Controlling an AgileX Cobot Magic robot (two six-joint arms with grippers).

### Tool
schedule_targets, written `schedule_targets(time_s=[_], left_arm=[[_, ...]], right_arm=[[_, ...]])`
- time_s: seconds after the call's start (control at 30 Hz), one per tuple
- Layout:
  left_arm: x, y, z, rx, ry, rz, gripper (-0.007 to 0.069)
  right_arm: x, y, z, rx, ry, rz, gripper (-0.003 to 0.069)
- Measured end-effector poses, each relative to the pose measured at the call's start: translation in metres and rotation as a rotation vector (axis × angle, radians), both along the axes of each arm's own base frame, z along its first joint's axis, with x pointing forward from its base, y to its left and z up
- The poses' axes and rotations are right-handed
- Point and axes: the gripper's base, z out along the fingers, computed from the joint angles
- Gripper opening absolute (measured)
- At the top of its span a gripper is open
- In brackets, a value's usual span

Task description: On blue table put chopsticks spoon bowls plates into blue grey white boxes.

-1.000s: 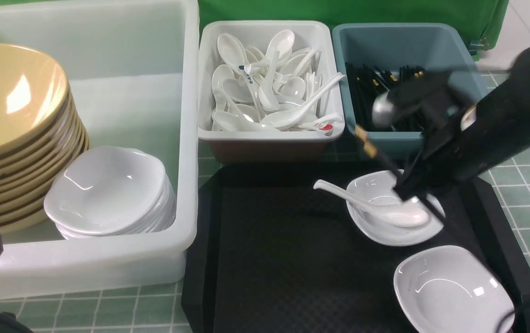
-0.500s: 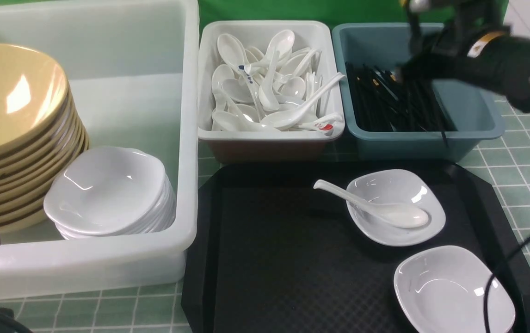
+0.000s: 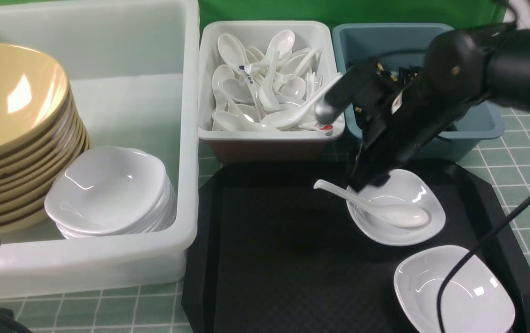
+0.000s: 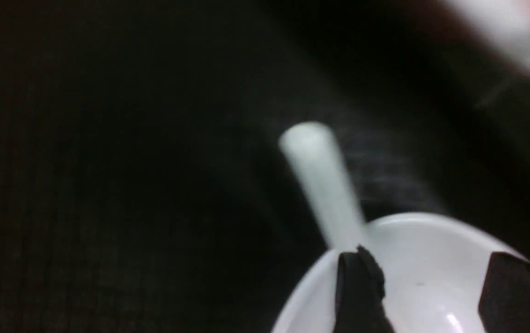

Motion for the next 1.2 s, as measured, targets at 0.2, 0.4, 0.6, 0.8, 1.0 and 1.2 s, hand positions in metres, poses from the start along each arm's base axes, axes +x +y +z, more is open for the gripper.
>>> schedule_targets(time_s=[0.2,0.4,0.6,0.8,1.0,1.2], left_arm=[[0.0,0.0,0.0,0.0,0.0,0.0,0.0001],[0.0,0.0,0.0,0.0,0.0,0.0,0.0001],[0.0,0.0,0.0,0.0,0.0,0.0,0.0001],[0.0,0.0,0.0,0.0,0.0,0.0,0.0001],[0.0,0.0,0.0,0.0,-0.001,0.0,0.0001],[0.0,0.0,0.0,-0.001,-0.002,0.0,0.0001]], right_arm=[[0.011,-0.004,-0.037,-0.076,0.067,0.008,0.0393],[0.013,-0.002,-0.05,-0.089,0.11,0.008,0.0333],[0.009,-0.004,-0.042,-0.096,0.13,0.01,0.0111],[-0.007,-0.009,-0.003,-0.068,0.103,0.015,0.0107],[0.005,0.005,0.074,0.315,-0.339,-0.079,0.0107],[0.056,0.024,0.078,0.541,-0.7,-0.26,0.0133]])
